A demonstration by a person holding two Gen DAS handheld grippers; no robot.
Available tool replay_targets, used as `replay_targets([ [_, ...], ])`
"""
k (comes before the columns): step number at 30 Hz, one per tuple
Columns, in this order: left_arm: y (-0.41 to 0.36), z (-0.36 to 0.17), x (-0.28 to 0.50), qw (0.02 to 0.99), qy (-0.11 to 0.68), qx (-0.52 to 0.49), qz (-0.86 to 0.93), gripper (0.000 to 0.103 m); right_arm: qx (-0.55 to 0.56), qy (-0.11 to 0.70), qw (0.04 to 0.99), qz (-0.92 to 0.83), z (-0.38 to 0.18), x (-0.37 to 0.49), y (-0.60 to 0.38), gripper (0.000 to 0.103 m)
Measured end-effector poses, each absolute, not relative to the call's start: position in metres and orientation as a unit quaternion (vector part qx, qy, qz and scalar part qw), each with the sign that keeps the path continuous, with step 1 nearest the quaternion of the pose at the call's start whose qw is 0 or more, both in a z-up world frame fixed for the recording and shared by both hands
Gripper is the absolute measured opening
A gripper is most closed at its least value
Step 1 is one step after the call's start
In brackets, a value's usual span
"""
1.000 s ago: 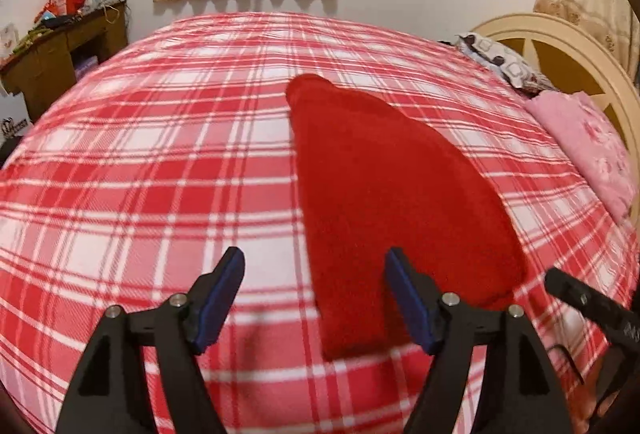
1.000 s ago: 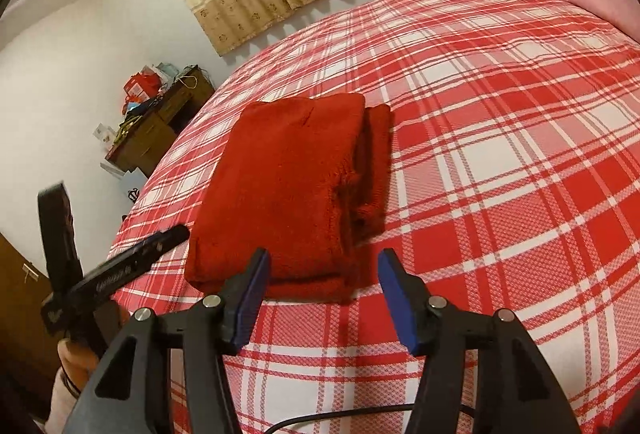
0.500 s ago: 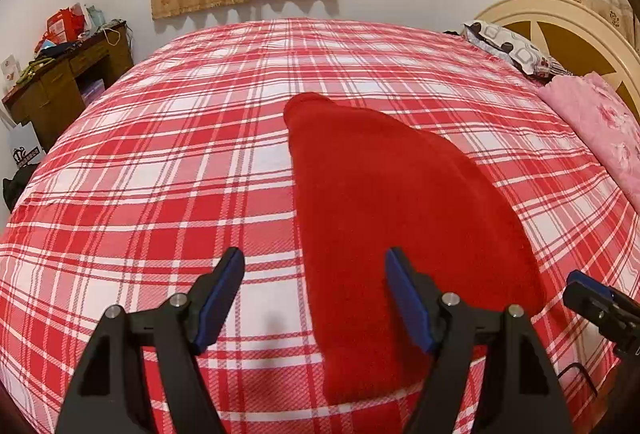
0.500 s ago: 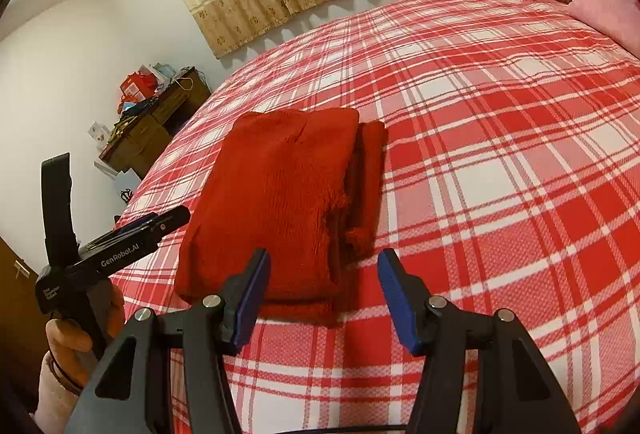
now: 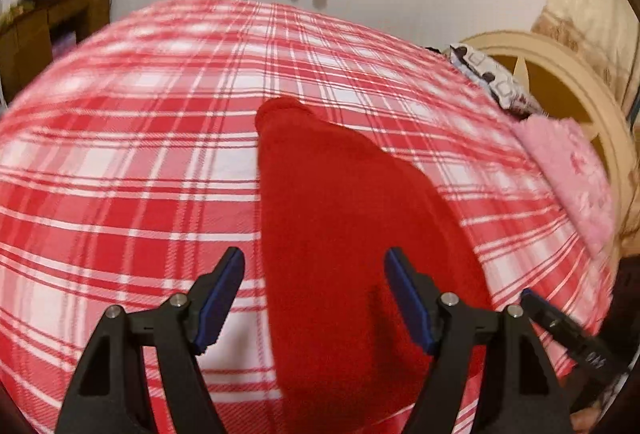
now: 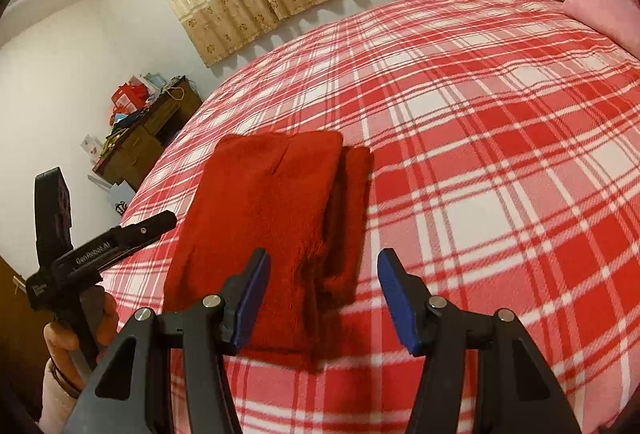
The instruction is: Fold small clothes
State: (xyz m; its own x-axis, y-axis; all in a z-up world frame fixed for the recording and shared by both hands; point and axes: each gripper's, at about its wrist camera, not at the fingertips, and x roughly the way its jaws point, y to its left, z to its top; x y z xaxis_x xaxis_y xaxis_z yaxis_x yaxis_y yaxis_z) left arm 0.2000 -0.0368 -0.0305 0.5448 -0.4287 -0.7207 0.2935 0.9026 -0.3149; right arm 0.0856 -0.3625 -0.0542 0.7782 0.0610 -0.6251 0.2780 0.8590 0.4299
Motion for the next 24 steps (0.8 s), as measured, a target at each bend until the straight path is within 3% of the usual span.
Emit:
replay_targets([
  [10,-0.031,-0.062,0.232,0.841,0.477,-0.168,-0.194,0.074,0.304,0.342,0.888,-0.042,-0.079,0.146,-0.385,0.064],
  [16,-0.038,-0.083,0.235,0.837,0.486,-0.172,-0.181,0.075,0.330,0.356,0.874,-0.021,-0.105,0.174,-0.382,0.071],
  [24,-0.043,-0.081,0.237,0.846,0.478,-0.150,-0.181,0.075,0.299,0.356,0.885,-0.003,-0.107,0.178,-0.373,0.071],
])
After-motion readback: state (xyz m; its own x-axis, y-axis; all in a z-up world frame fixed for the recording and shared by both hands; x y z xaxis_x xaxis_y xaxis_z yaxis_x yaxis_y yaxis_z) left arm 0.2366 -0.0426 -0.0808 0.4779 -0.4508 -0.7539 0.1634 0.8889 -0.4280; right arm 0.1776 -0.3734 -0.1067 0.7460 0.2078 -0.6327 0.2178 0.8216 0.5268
